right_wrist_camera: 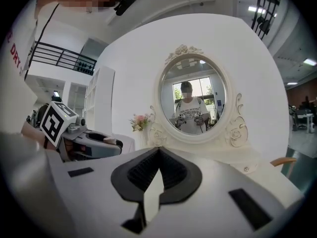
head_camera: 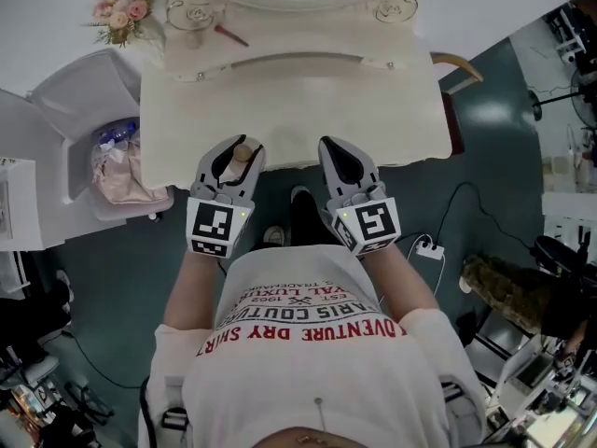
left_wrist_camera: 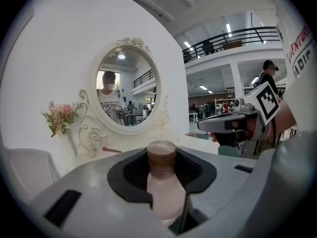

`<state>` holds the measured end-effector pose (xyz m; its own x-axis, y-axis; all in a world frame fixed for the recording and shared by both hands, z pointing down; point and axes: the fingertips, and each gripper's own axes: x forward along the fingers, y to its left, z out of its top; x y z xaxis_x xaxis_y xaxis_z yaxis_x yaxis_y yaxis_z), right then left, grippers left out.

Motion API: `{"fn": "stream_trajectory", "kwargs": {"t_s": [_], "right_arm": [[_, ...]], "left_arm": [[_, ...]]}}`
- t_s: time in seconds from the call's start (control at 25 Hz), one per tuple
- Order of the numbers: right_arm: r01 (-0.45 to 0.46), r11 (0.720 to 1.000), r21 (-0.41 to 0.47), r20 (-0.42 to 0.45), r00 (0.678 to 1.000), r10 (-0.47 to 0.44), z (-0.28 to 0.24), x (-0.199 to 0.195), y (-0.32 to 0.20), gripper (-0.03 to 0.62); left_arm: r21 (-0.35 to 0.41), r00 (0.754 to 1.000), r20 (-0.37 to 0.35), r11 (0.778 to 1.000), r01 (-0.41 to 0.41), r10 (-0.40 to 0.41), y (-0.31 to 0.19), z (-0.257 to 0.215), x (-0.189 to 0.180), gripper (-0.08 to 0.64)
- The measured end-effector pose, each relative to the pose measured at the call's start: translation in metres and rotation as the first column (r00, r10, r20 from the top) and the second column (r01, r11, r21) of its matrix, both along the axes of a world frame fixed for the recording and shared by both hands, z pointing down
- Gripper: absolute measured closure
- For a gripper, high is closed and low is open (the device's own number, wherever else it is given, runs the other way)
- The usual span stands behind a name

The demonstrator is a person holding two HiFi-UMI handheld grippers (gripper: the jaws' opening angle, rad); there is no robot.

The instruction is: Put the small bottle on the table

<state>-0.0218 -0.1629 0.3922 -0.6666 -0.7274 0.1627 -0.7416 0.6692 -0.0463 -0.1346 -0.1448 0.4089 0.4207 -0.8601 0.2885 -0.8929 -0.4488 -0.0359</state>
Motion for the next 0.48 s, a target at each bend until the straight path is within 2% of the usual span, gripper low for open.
{"fn": "stream_trajectory", "kwargs": {"t_s": [0.48], "right_arm": [[0.074,0.997,-0.031,0.009,0.997,-0.074,0.031,0.036,-0.156,0.594]], "left_arm": [[-0.037,0.997,0.005,0.996,0.077,-0.077,-0.140,0.059,0.029,0.426]]}}
